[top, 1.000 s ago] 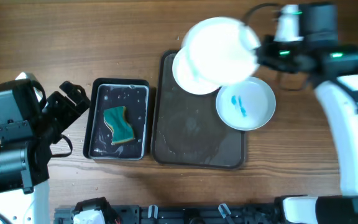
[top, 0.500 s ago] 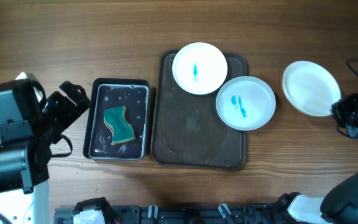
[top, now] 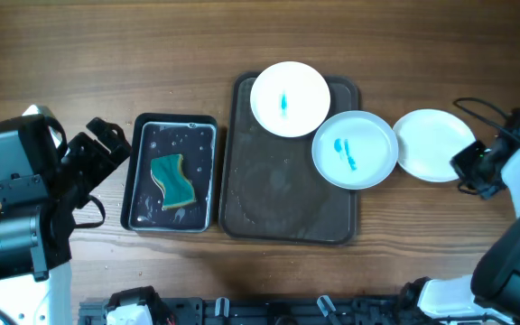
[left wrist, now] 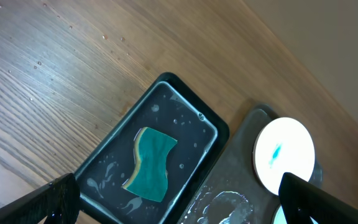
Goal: Clean dirty plates on tray and stack at the side
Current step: 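Carry the plate right and set it on the table beside the tray, then move the right gripper to the rim of the next lower plate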
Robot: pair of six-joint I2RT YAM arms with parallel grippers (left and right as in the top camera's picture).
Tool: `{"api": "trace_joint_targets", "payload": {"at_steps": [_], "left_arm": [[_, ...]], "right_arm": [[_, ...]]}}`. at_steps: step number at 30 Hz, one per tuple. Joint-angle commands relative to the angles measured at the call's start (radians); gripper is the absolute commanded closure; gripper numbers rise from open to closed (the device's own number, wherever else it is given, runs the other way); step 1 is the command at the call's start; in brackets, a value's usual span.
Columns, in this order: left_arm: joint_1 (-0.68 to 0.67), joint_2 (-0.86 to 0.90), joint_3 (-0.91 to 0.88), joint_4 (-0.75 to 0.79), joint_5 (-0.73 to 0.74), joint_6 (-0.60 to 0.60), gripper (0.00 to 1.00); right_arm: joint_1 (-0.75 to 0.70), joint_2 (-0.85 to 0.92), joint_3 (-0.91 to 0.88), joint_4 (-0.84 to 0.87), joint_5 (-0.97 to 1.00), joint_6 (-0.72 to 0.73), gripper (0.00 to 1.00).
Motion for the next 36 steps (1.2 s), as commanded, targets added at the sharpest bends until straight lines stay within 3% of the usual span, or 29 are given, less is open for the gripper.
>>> {"api": "trace_joint_targets", "payload": {"at_steps": [1, 5, 10, 13, 16, 20, 22, 26, 29, 30, 36], "left_arm": [[0.002, 0.001, 0.012, 0.003, 0.016, 0.005, 0.0], [0.002, 0.001, 0.012, 0.002, 0.016, 0.005, 0.0], [0.002, 0.001, 0.012, 0.003, 0.016, 0.005, 0.0], [0.002, 0.001, 0.012, 0.003, 0.016, 0.005, 0.0], [0.002, 0.001, 0.012, 0.003, 0.016, 0.005, 0.0], [0.002, 0.001, 0.012, 0.003, 0.016, 0.005, 0.0], [0.002, 0.001, 0.012, 0.003, 0.016, 0.005, 0.0], [0.002, 0.001, 0.012, 0.003, 0.016, 0.005, 0.0], [0.002, 0.001, 0.012, 0.003, 0.016, 0.005, 0.0], [0.002, 0.001, 0.012, 0.003, 0.016, 0.005, 0.0], [0.002, 0.001, 0.012, 0.003, 0.016, 0.005, 0.0]], "right_arm": [[0.059, 0.0, 0.003, -0.033, 0.041, 0.017, 0.83], [0.074, -0.121, 0.04, -0.085, -0.024, -0.077, 0.67], [0.161, -0.32, 0.05, -0.162, -0.33, -0.243, 0.5], [0.275, -0.303, 0.016, -0.096, -0.326, -0.272, 0.5], [0.361, -0.23, -0.016, 0.013, -0.306, -0.373, 0.43], [0.41, -0.114, -0.018, 0.072, -0.068, -0.345, 0.42], [0.41, -0.052, -0.017, 0.106, -0.069, -0.346, 0.48], [0.41, 0.01, -0.017, 0.114, -0.196, -0.337, 0.85], [0.41, 0.01, -0.017, 0.109, -0.188, -0.317, 0.89], [0.41, 0.011, -0.017, 0.105, -0.188, -0.318, 0.95], [0.413, -0.026, -0.017, 0.001, -0.261, -0.27, 0.96]]}}
